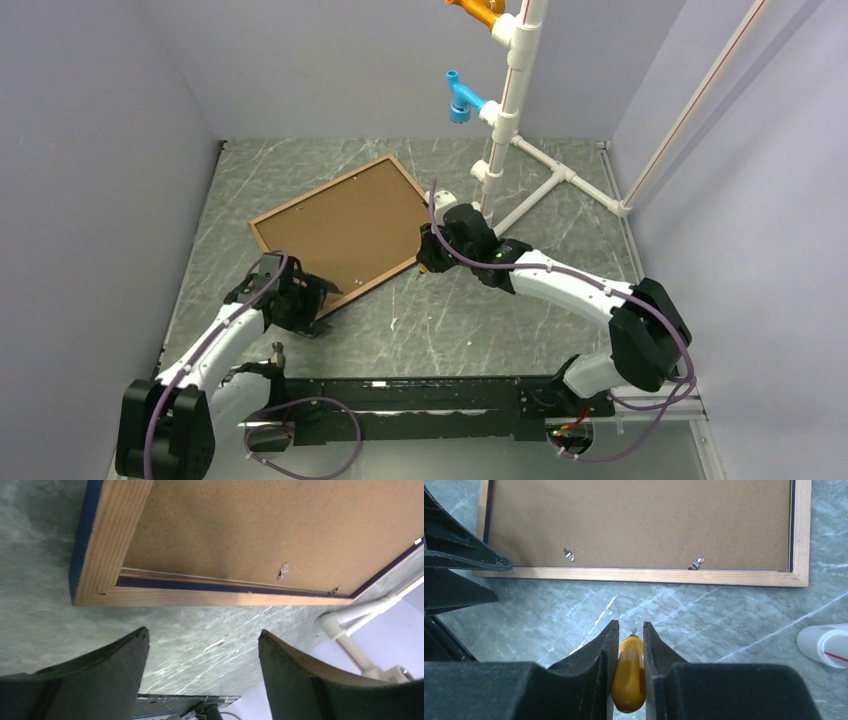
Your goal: Take the photo out of the frame
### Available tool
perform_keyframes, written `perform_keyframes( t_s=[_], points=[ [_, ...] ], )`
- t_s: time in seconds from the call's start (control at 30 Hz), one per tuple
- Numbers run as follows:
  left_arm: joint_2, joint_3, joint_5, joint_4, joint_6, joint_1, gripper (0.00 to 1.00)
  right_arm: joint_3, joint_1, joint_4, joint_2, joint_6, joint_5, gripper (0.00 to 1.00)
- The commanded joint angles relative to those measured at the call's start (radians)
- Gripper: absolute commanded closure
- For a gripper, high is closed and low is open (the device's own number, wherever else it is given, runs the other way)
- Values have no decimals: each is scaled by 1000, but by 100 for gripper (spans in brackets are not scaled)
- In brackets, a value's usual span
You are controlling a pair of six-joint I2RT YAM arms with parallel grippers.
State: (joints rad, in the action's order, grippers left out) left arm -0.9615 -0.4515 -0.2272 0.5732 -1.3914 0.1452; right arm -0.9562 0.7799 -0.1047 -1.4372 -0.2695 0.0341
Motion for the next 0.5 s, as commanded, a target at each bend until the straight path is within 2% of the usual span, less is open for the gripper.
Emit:
perform_keyframes(
  t_s=[0.0,0.07,0.2,0.33,0.47],
  points=[
    [-71,-1,48,-57,-261,46,22,20,-2,42,59,-11,-3,100],
    [-138,1,33,-96,-284,47,29,26,-3,42,62,-13,1,100],
    [-255,-46,65,-70,-272,45,31,37,-2,38,71,-15,4,100],
    [-276,-62,158,-30,-272,44,34,49,-2,37,81,-12,3,100],
    [-308,-70,190,-20,-237,35,40,53,-3,40,75,-10,6,100]
  ],
)
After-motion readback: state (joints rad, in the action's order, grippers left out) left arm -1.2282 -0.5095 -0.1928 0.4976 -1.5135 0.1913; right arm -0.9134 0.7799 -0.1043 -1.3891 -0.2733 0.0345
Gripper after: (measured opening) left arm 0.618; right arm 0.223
